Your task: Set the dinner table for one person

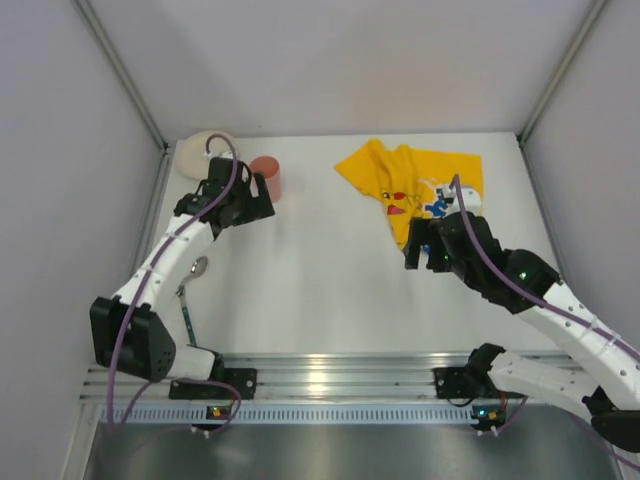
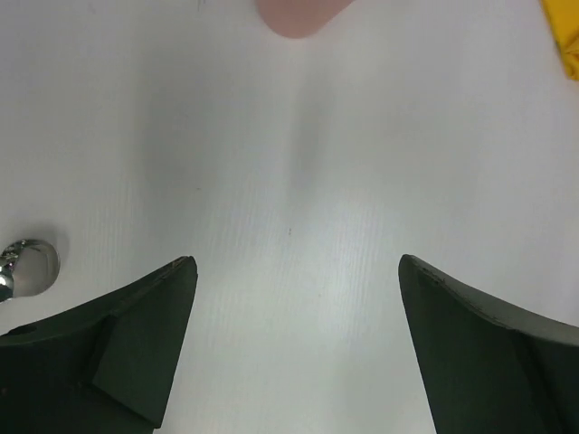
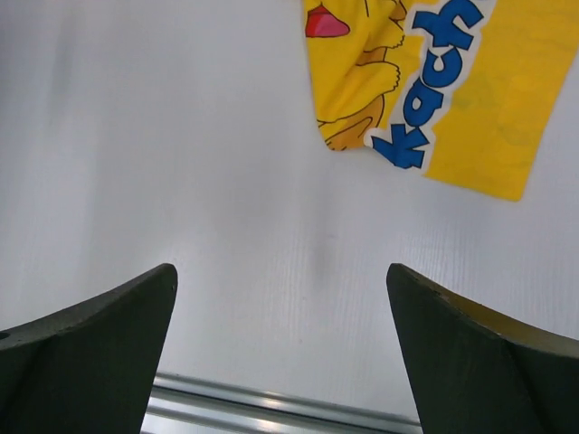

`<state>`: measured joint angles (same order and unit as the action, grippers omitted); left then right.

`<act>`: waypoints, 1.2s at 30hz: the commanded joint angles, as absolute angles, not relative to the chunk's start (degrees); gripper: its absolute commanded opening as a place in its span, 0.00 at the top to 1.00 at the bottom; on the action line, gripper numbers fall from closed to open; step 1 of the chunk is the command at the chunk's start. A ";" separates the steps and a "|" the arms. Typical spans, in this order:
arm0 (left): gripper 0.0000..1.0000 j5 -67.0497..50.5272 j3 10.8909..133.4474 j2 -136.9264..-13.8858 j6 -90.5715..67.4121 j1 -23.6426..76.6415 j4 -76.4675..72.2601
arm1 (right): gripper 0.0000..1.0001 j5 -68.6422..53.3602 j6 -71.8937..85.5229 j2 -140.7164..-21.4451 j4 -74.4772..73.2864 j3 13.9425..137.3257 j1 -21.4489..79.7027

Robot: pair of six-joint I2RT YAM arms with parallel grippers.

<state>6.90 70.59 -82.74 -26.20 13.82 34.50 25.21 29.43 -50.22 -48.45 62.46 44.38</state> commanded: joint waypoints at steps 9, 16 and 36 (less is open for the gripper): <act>0.01 5.43 68.72 -78.57 -37.71 23.62 29.45 | 0.00 25.75 34.70 -50.89 -58.87 65.92 44.12; 0.02 -15.19 61.18 -90.92 -57.58 26.53 -12.95 | 0.00 25.58 41.74 -43.25 -63.45 61.96 44.12; 0.02 -0.97 118.37 -143.41 -52.03 34.54 19.15 | 0.00 32.17 46.67 -44.38 -79.54 68.99 44.03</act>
